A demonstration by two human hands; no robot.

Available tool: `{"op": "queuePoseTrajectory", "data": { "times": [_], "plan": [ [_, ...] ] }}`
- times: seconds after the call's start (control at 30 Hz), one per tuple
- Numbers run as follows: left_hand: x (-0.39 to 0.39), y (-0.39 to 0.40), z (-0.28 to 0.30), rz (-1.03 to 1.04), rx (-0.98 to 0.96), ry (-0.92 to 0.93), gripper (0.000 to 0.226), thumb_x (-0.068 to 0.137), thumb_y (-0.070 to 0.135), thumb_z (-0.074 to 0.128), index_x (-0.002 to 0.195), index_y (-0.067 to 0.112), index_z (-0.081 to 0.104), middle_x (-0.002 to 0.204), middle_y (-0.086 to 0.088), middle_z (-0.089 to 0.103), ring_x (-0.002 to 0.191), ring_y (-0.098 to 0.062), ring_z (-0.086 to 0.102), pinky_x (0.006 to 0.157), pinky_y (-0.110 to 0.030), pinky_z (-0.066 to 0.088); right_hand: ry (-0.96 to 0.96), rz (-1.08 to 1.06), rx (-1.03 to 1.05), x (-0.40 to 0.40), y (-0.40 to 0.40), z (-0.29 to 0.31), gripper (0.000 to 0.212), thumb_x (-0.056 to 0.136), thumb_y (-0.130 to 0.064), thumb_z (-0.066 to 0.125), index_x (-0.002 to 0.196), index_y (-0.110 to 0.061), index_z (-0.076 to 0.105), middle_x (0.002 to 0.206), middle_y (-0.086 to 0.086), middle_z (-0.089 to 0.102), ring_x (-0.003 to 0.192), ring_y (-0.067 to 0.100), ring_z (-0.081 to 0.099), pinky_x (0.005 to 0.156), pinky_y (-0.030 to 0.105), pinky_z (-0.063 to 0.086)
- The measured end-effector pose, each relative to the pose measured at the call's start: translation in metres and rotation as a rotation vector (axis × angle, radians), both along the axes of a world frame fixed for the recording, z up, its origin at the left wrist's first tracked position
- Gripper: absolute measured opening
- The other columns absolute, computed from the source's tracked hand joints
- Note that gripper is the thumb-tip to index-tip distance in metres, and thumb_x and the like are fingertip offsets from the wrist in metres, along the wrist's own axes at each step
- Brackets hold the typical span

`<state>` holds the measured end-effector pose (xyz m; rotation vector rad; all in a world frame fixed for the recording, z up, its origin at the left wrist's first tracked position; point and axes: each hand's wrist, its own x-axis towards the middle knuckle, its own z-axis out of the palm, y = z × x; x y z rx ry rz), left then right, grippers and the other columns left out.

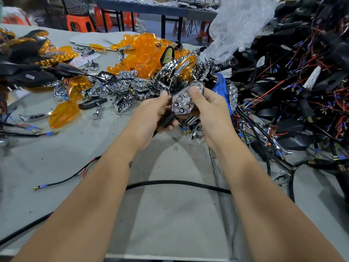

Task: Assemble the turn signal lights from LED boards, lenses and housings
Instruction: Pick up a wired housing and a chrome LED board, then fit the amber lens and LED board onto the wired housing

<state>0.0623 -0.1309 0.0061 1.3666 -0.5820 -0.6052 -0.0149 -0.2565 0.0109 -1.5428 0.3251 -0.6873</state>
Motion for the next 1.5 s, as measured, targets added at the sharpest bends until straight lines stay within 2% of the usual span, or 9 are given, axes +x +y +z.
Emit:
{"op": "queuePoseTrajectory", "data": {
  "times": [0.07, 0.2, 0.3, 0.5, 0.7, 0.87, 0.97, 1.17, 1.5],
  "plan": [
    [0.0, 0.0, 0.0, -0.028, -0.014, 0.027, 0.052, 0.102, 0.045, 0.041, 0.119, 0.0, 0.06, 0.091, -0.012, 0.065, 0.062, -0.013, 0.061, 0.055, -0.023, 0.051, -0.001, 0.01, -0.008, -0.001, -0.002, 0.0, 0.021, 0.101, -0.023, 0.056, 0.088, -0.013, 0.069, 0.094, 0.016, 0.071, 0.088, 0.027, 0.063, 0.096, 0.058, 0.05],
    [-0.001, 0.001, -0.003, -0.015, -0.021, -0.164, 0.013, 0.099, 0.021, 0.059, 0.1, 0.017, 0.071, 0.075, 0.004, 0.07, 0.061, -0.008, 0.061, 0.056, -0.017, 0.051, -0.008, 0.027, -0.044, -0.003, -0.004, 0.003, 0.026, 0.102, -0.022, 0.056, 0.09, -0.002, 0.068, 0.089, 0.015, 0.067, 0.083, 0.027, 0.06, 0.091, 0.057, 0.05],
    [0.002, 0.003, -0.006, -0.02, -0.068, -0.201, 0.015, 0.098, 0.012, 0.057, 0.102, 0.018, 0.071, 0.077, 0.007, 0.071, 0.061, -0.005, 0.06, 0.059, -0.016, 0.052, -0.016, 0.043, -0.057, -0.003, -0.005, 0.003, 0.031, 0.102, -0.025, 0.055, 0.097, 0.003, 0.066, 0.093, 0.017, 0.068, 0.085, 0.026, 0.063, 0.088, 0.053, 0.054],
    [0.011, 0.009, 0.001, 0.113, -0.03, -0.073, 0.015, 0.1, 0.018, 0.055, 0.099, 0.019, 0.071, 0.081, -0.003, 0.076, 0.055, -0.008, 0.062, 0.051, -0.02, 0.053, -0.005, 0.027, 0.055, 0.0, 0.0, 0.005, 0.032, 0.107, -0.034, 0.039, 0.114, -0.018, 0.065, 0.103, 0.009, 0.073, 0.076, 0.018, 0.067, 0.07, 0.03, 0.057],
    [0.034, 0.033, 0.0, 0.505, 0.184, -0.208, 0.019, 0.101, 0.024, 0.055, 0.086, 0.019, 0.067, 0.081, 0.004, 0.063, 0.061, 0.001, 0.064, 0.054, -0.014, 0.047, 0.103, -0.142, -0.336, 0.001, 0.004, -0.007, 0.017, 0.1, -0.024, 0.052, 0.111, -0.024, 0.065, 0.09, -0.013, 0.065, 0.079, 0.004, 0.061, 0.077, 0.025, 0.052],
    [0.036, 0.042, -0.004, 0.683, 0.51, -0.364, 0.031, 0.101, 0.035, 0.047, 0.07, 0.032, 0.045, 0.082, -0.001, 0.063, 0.072, -0.022, 0.054, 0.069, -0.035, 0.04, 0.195, -0.184, -0.527, 0.003, 0.007, -0.013, 0.024, 0.098, -0.024, 0.055, 0.121, -0.023, 0.064, 0.08, -0.02, 0.056, 0.074, -0.009, 0.053, 0.072, 0.027, 0.046],
    [0.032, 0.038, -0.007, 0.711, 0.683, -0.477, 0.017, 0.101, 0.034, 0.045, 0.097, 0.028, 0.06, 0.088, -0.003, 0.067, 0.072, -0.024, 0.059, 0.062, -0.034, 0.045, 0.252, -0.184, -0.682, 0.004, 0.009, -0.011, 0.028, 0.098, -0.024, 0.054, 0.124, -0.019, 0.062, 0.09, -0.014, 0.058, 0.088, 0.004, 0.055, 0.081, 0.035, 0.049],
    [0.031, 0.035, -0.009, 0.811, 0.887, -0.657, 0.039, 0.101, 0.028, 0.049, 0.138, 0.017, 0.053, 0.132, -0.017, 0.049, 0.123, -0.037, 0.042, 0.099, -0.048, 0.036, 0.412, -0.317, -0.956, 0.018, -0.003, 0.006, 0.028, 0.097, -0.024, 0.054, 0.123, -0.021, 0.064, 0.124, 0.002, 0.054, 0.12, 0.022, 0.04, 0.098, 0.028, 0.031],
    [0.02, 0.008, -0.007, 0.675, 0.579, -1.025, 0.024, 0.087, 0.007, 0.06, 0.106, 0.016, 0.071, 0.117, -0.008, 0.056, 0.114, -0.03, 0.042, 0.09, -0.038, 0.026, 0.503, -0.311, -1.075, 0.101, -0.047, 0.056, 0.041, 0.098, -0.013, 0.045, 0.14, -0.012, 0.048, 0.142, 0.012, 0.048, 0.131, 0.031, 0.038, 0.109, 0.039, 0.03]
  ]
}}
